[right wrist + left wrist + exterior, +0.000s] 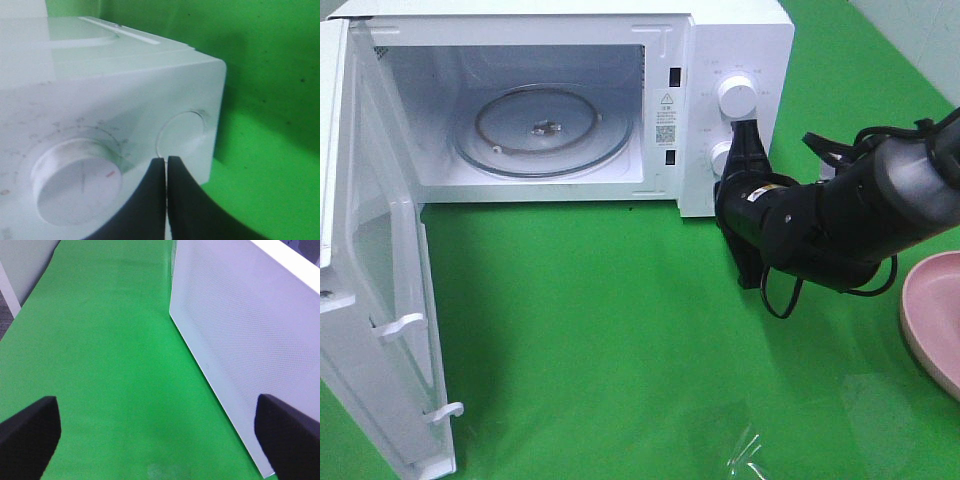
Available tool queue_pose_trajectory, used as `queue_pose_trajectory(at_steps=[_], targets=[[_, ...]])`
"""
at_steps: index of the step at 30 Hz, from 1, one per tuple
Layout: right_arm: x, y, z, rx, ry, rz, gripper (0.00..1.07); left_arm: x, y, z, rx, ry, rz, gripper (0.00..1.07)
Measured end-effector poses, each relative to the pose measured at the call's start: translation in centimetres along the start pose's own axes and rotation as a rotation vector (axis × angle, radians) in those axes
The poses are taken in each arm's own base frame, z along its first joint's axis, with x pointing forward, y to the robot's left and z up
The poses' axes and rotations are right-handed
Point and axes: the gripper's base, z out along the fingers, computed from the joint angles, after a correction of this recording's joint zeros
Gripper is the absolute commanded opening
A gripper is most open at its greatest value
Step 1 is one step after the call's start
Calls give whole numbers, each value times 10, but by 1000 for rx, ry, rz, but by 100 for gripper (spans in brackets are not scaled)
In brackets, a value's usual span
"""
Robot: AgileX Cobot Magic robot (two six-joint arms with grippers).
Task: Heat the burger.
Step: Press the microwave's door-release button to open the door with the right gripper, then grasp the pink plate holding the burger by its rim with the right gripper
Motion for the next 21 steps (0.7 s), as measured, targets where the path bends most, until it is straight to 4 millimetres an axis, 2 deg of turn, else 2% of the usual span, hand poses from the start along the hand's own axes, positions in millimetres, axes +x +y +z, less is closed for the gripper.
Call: queue_pose_trajectory(at_steps=[4, 9, 11, 14, 15, 16, 18, 21], targets=[[1, -3, -17, 72, 83, -111, 0, 0, 0, 0, 0, 0, 0, 97], [2, -4, -25, 108, 129, -202, 1, 0, 0, 0, 0, 0, 0, 97], [4, -2, -35, 132, 191, -337, 1, 0, 0, 0, 0, 0, 0, 97], [5, -1, -37, 137, 210, -377, 2, 0, 0, 0, 0, 0, 0, 97], [6, 1, -42, 148, 249, -461, 2, 0, 0, 0, 0, 0, 0, 97], [6, 1, -42, 148, 249, -461, 2, 0, 0, 0, 0, 0, 0, 97], [9, 8, -52, 137, 316, -635, 3, 0, 0, 0, 0, 0, 0, 97], [10, 11, -57, 132, 346, -720, 3, 0, 0, 0, 0, 0, 0, 97]])
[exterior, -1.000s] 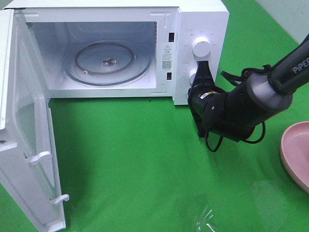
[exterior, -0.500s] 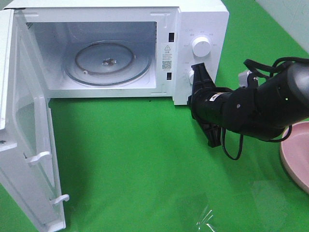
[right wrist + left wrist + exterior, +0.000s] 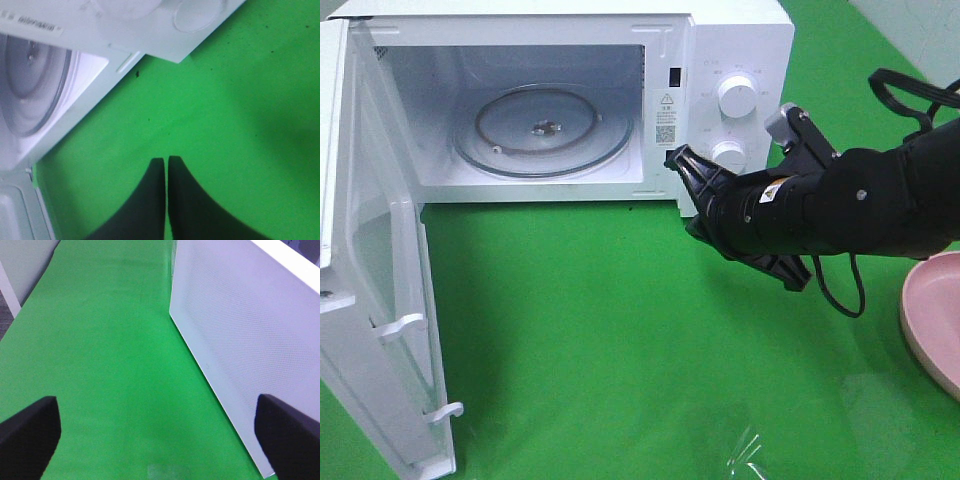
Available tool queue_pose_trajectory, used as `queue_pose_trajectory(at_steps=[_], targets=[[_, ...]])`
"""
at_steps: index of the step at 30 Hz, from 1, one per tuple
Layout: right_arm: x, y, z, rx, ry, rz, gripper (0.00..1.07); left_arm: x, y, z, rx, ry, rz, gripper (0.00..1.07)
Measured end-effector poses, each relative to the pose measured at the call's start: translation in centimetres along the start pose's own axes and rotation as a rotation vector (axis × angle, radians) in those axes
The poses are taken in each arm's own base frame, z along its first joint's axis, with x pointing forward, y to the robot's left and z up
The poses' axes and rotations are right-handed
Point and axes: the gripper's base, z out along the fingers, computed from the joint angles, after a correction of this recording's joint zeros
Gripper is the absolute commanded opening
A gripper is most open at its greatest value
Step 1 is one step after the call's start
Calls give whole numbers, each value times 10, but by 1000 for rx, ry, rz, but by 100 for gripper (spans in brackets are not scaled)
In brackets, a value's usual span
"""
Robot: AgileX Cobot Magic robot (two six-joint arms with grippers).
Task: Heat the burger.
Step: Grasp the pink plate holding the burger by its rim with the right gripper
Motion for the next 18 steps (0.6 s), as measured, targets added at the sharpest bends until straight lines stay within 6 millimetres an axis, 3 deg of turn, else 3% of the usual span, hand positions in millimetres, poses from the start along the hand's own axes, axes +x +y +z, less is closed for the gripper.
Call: queue_pose_trajectory(at_steps=[4, 18], targets=[[4, 2, -12, 27, 83, -208, 4, 0, 0, 0, 0, 0, 0, 97], [15, -13, -33, 193, 323, -560, 5, 0, 0, 0, 0, 0, 0, 97]])
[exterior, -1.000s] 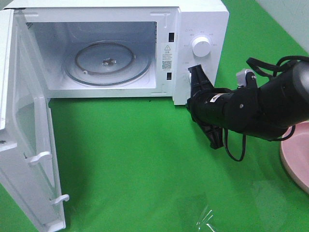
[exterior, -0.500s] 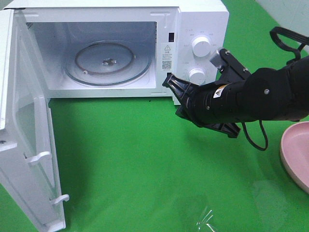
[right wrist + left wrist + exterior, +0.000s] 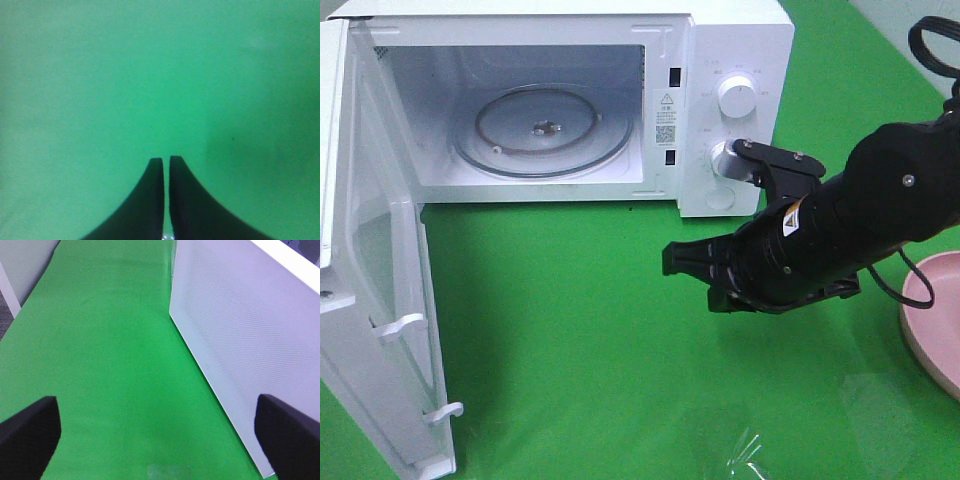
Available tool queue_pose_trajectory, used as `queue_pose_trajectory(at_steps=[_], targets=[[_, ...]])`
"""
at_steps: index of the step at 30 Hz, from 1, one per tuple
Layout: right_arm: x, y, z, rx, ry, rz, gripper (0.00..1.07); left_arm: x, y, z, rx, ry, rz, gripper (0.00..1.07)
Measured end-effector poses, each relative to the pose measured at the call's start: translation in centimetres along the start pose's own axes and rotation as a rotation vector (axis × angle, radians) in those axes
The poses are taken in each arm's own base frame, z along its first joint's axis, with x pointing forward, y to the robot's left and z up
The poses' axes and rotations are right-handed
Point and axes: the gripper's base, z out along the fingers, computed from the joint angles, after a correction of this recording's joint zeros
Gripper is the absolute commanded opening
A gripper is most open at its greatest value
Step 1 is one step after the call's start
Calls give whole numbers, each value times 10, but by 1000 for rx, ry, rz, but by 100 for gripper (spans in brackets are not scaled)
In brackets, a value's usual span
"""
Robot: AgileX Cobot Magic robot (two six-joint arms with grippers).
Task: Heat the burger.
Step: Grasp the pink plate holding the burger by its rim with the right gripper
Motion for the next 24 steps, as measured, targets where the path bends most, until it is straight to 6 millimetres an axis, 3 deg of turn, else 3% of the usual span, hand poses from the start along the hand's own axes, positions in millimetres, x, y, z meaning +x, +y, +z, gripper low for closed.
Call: queue_pose_trajectory(at_steps=[15, 19, 20, 22, 24], targets=[[8, -8, -39, 86, 116, -520, 7, 0, 0, 0, 0, 0, 0, 97], [4, -5, -47, 83, 196, -811, 8, 0, 0, 0, 0, 0, 0, 97], [4, -5, -47, 83, 196, -811, 8, 0, 0, 0, 0, 0, 0, 97], [-2, -1, -53, 59, 225, -1085, 10, 0, 0, 0, 0, 0, 0, 97], [-3, 0, -54, 52, 226, -1157, 11, 0, 0, 0, 0, 0, 0, 97]])
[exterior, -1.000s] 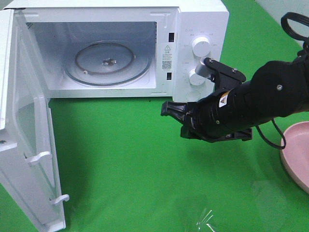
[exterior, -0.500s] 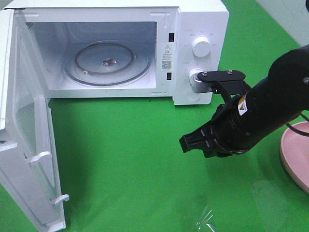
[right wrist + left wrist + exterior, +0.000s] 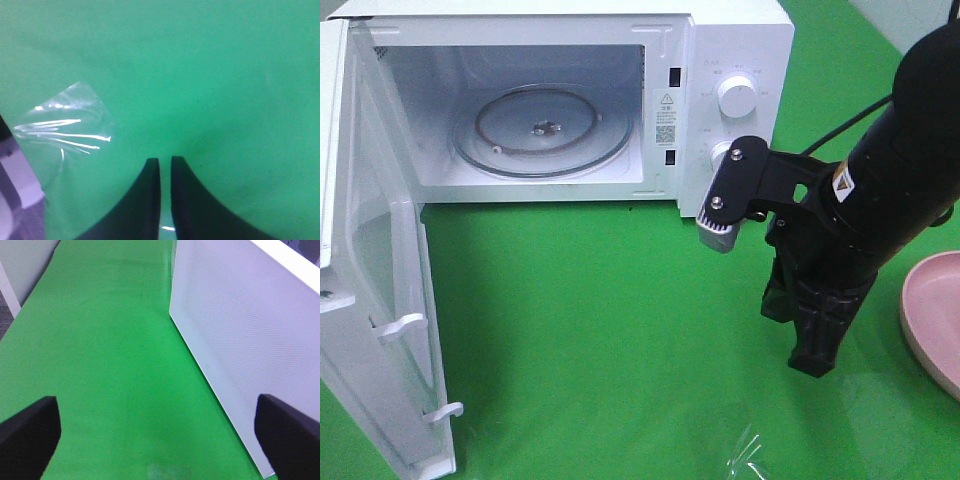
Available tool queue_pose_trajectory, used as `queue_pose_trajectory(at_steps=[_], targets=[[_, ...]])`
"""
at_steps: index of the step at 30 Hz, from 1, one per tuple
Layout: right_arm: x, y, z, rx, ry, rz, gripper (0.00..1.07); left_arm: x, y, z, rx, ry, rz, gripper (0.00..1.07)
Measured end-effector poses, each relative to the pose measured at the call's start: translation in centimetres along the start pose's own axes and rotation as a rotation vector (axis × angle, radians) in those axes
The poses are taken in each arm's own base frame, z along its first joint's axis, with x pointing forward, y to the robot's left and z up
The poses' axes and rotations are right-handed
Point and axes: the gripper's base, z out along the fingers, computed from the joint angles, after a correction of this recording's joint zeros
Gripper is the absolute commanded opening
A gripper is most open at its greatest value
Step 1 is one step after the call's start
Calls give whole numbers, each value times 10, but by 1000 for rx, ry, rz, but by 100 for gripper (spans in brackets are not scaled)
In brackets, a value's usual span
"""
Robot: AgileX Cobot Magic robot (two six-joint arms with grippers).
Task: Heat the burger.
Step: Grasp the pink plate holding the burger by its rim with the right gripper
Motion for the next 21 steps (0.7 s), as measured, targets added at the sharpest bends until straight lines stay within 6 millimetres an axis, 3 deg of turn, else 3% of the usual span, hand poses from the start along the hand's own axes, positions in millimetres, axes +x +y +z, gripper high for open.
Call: queue_pose_trajectory(at_steps=[3, 5, 10, 12, 13, 14, 15, 16, 17, 19, 21], targets=[[-2, -2, -2, 5, -6, -135, 12, 0, 0, 0, 0, 0, 0, 97], [-6, -4, -5, 22, -13, -352, 16, 0, 0, 0, 0, 0, 0, 97], [-5, -6, -6, 41, -2, -487, 22, 0, 0, 0, 0, 0, 0, 97], [-6, -11, -6, 95, 10, -591, 39, 0, 0, 0, 0, 0, 0, 97], [-6, -11, -6, 95, 10, -591, 39, 0, 0, 0, 0, 0, 0, 97], [-6, -14, -7, 123, 21, -622, 47, 0, 0, 0, 0, 0, 0, 97], [-6, -14, -7, 123, 21, -622, 47, 0, 0, 0, 0, 0, 0, 97], [-6, -15, -7, 137, 22, -632, 60, 0, 0, 0, 0, 0, 0, 97], [-6, -15, -7, 137, 22, -632, 60, 0, 0, 0, 0, 0, 0, 97], [-10, -18, -7, 180, -7, -594, 87, 0, 0, 0, 0, 0, 0, 97], [-12, -20, -8, 204, -28, -564, 91, 0, 0, 0, 0, 0, 0, 97]])
